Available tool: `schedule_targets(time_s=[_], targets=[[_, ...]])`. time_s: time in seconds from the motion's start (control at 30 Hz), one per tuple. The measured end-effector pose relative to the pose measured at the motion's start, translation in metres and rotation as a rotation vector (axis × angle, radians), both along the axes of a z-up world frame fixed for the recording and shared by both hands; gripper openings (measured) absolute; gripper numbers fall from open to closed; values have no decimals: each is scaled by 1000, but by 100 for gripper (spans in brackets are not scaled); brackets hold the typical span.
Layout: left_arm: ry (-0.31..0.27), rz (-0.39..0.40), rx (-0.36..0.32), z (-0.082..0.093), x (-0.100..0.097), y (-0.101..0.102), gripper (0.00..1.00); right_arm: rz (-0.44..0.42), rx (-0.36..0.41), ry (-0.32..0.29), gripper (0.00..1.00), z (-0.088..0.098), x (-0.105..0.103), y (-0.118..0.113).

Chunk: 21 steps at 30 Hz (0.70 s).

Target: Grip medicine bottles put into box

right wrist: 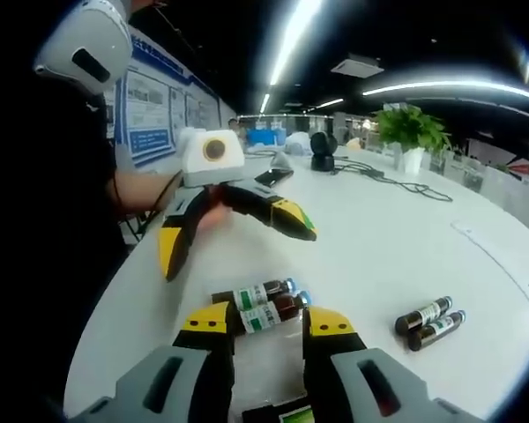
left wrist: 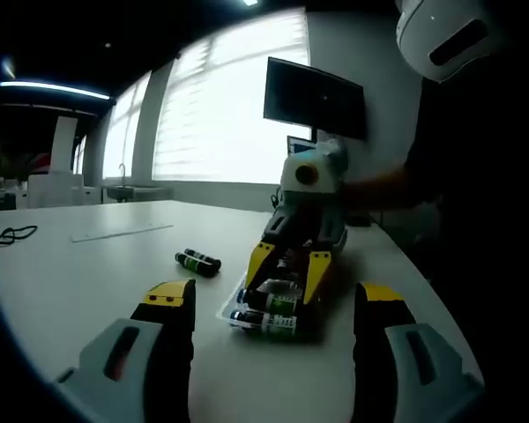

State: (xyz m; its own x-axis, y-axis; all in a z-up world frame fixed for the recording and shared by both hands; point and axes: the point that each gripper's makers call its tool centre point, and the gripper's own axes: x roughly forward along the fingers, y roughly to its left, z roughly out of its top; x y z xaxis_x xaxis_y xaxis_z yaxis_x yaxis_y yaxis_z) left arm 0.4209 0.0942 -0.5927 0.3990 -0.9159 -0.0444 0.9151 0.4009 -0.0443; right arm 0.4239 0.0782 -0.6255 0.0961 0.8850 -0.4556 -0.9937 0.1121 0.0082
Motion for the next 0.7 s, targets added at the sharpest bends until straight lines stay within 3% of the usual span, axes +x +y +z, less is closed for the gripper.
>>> schedule_targets(time_s=[0.13, 0.2, 0.27, 0.33, 0.53, 0.7], targets=[[-1, 1, -2, 0, 0, 1, 65, -54, 34, 7, 24, 8, 8, -2], [0, 2, -5, 1, 0, 1, 65, -128, 41, 20, 19, 10, 15, -3], [0, 1, -6, 1, 0, 1, 65, -230, 8, -12, 9, 9, 27, -6], [-2, 0, -8, 1, 0, 1, 65, -302, 22, 15, 4, 13, 30, -4], [-5, -3, -19, 3, -1, 1, 65, -411, 31, 52, 5, 18, 26, 3], [-11, -14, -22, 3, -3, 1, 65, -598, 41, 105, 3, 20, 31, 1]])
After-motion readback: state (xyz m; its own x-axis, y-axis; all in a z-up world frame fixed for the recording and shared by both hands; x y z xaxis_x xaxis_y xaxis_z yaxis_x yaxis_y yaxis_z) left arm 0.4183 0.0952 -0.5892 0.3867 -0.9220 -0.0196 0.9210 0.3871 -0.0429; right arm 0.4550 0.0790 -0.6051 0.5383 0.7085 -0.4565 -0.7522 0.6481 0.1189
